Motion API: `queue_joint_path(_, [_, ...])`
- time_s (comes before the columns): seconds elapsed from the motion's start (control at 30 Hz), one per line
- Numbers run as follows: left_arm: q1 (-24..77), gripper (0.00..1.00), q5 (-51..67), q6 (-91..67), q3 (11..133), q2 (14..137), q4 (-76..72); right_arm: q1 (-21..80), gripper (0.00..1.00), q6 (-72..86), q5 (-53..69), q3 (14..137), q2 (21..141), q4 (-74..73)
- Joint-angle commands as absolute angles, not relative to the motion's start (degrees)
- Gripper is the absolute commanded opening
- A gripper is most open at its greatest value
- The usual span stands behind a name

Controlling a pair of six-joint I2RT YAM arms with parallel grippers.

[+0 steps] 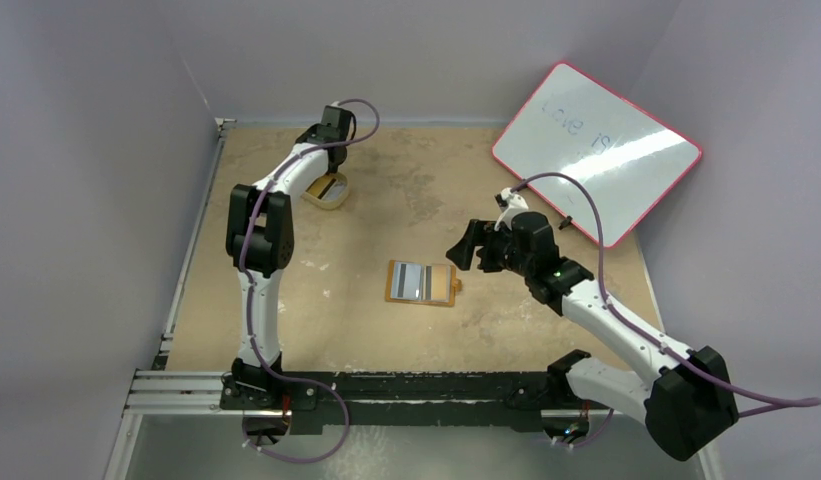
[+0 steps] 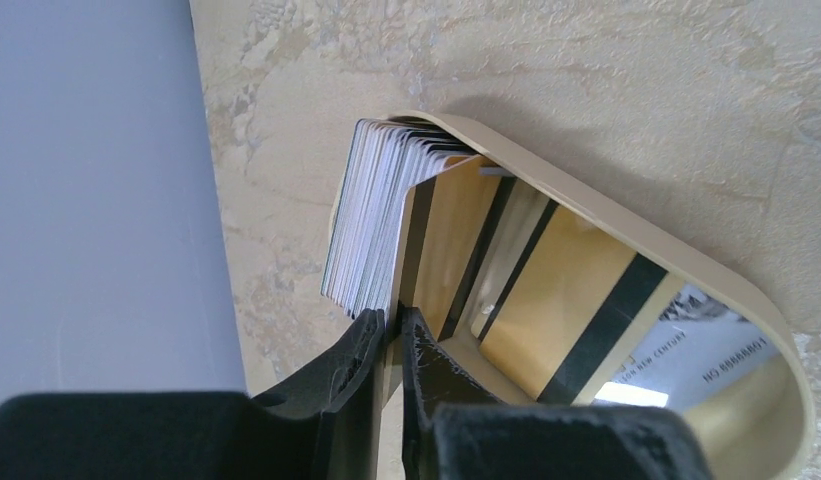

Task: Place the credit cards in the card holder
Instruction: Pick up the credit card from the storage box.

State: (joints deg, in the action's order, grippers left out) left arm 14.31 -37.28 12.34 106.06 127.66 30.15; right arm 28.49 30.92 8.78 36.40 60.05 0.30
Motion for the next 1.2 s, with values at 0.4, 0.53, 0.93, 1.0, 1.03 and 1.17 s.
queue_joint_path(0.4, [14.9,0.00,-30.3,2.7,115.5,123.7,43.2,28.7,0.85,33.6,11.3,40.6,59.8,0.0])
queue_joint_path(0.53, [15.0,0.00,-25.1,-2.1,114.4,119.3,45.3,28.7,0.84,37.2,12.2,39.6,58.7,0.3])
queue_joint_path(0.93, [14.9,0.00,9.3,-20.8,86.5,95.4,34.6,37.1,0.80,44.2,6.7,39.1,63.2,1.1])
queue_joint_path(1.0, [14.9,0.00,15.9,-24.4,79.8,91.6,30.3,38.5,0.80,44.8,5.8,39.4,64.8,1.1])
queue_joint_path(1.03, [14.9,0.00,19.7,-26.1,76.4,89.9,27.7,38.8,0.80,44.9,5.8,39.2,65.4,1.7])
queue_joint_path(1.17, [15.0,0.00,29.5,-36.6,63.0,84.4,16.6,39.2,0.80,43.9,7.2,37.9,67.9,5.1])
